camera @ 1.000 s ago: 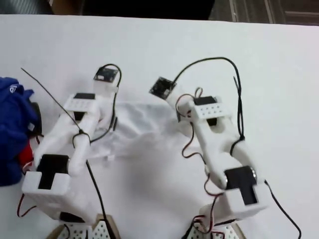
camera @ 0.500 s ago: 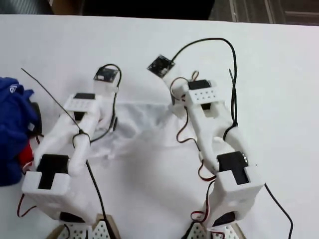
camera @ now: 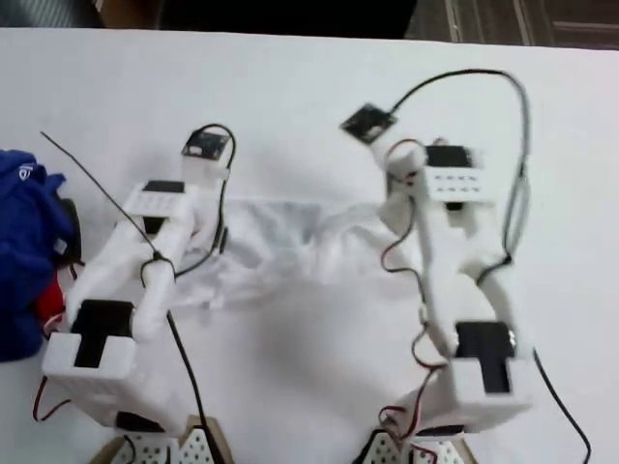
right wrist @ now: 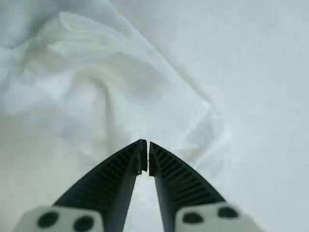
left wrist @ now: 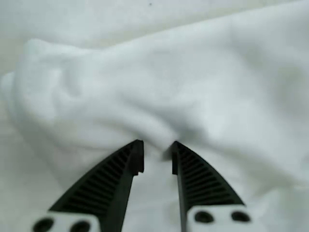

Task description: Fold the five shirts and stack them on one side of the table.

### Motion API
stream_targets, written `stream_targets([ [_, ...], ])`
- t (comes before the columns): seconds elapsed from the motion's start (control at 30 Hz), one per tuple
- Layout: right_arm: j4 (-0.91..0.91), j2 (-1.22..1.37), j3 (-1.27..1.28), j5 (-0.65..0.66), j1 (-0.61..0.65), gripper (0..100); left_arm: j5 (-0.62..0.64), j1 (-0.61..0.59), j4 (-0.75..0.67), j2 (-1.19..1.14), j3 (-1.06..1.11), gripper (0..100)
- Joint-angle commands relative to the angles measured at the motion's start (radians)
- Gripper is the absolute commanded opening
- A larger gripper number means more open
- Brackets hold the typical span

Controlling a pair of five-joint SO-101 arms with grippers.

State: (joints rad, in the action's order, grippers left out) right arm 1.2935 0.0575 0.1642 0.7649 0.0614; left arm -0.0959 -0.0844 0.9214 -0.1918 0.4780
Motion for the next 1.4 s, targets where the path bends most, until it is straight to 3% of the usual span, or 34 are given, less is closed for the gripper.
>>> stream_targets([
  [0.0,0.045,-0.12,-0.015,0.012,-0.079,2.1,0.008,-0.008,-0.031,0.003,0.002,11],
  [0.3,-0.125,-0.016,0.11,0.005,-0.084,2.1,0.008,-0.006,-0.031,-0.003,-0.005,11],
  [0.53,-0.096,0.031,0.089,0.003,-0.015,2.9,0.008,-0.006,-0.029,-0.003,-0.012,11],
  [0.77,-0.104,0.038,0.087,-0.031,0.013,20.5,0.008,-0.005,-0.029,-0.005,-0.013,11],
  [1.37,-0.219,0.309,-0.038,-0.032,0.002,14.5,0.008,-0.005,-0.029,-0.005,-0.013,11],
])
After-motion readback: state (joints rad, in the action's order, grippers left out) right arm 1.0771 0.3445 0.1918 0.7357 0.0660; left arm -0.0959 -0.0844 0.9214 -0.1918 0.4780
